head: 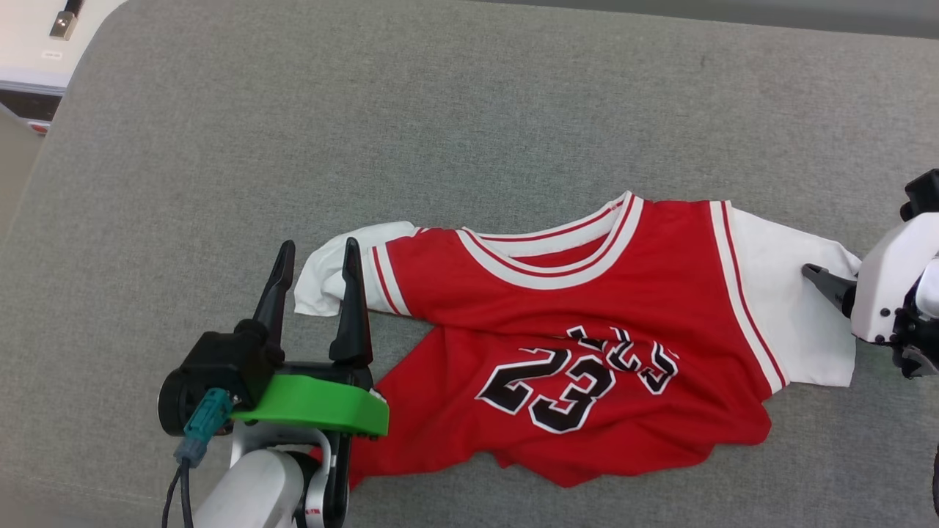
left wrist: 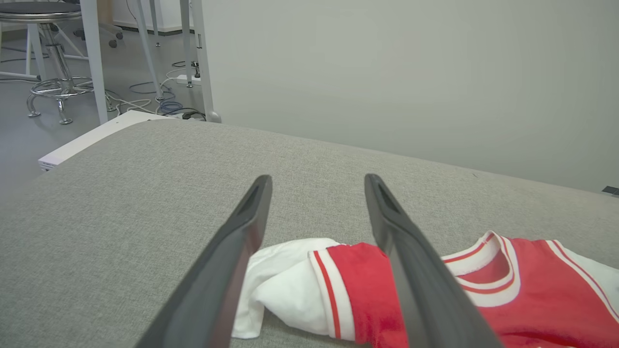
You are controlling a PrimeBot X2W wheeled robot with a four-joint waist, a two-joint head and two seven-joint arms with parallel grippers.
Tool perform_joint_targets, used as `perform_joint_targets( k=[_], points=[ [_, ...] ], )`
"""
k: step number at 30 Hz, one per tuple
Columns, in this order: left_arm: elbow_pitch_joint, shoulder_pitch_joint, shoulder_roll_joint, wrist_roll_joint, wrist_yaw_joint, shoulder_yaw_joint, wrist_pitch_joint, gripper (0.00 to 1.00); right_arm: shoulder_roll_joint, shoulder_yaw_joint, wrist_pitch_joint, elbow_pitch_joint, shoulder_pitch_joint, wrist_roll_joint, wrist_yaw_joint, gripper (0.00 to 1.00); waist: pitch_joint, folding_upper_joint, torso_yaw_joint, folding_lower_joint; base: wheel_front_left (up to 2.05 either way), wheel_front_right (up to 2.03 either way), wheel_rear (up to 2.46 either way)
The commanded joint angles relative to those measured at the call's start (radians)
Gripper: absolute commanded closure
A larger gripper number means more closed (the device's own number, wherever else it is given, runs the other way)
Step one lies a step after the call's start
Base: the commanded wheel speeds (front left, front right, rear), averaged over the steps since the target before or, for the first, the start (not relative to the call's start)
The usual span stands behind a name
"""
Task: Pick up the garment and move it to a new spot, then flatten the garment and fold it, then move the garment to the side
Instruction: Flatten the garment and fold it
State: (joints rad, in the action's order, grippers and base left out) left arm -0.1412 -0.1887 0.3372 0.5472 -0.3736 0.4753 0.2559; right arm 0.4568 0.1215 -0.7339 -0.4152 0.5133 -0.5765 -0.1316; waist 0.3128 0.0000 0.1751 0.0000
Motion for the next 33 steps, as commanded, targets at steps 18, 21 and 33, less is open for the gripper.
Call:
perform_joint_targets(
  k=[18, 21, 33],
  points=[
    [0.073, -0.015, 0.053, 0.118, 0.075, -0.083, -0.154, 0.0, 0.003, 0.066, 0.06, -0.079, -0.001, -0.075, 0.001, 1.0, -0.028, 0.0, 0.002, 0.0, 0.0, 0.0, 0.0],
    [0.073, -0.053, 0.11, 0.17, 0.101, -0.104, -0.265, 0.0, 0.0, 0.06, 0.08, -0.065, -0.011, -0.075, 0.001, 1.0, -0.038, 0.0, -0.007, 0.0, 0.0, 0.0, 0.0],
    [0.239, -0.24, 0.249, 0.349, 0.213, -0.063, -0.742, 0.0, -0.027, 0.069, 0.109, 0.029, -0.021, -0.062, 0.001, 1.0, -0.006, 0.0, -0.074, 0.0, 0.0, 0.0, 0.0]
  ],
)
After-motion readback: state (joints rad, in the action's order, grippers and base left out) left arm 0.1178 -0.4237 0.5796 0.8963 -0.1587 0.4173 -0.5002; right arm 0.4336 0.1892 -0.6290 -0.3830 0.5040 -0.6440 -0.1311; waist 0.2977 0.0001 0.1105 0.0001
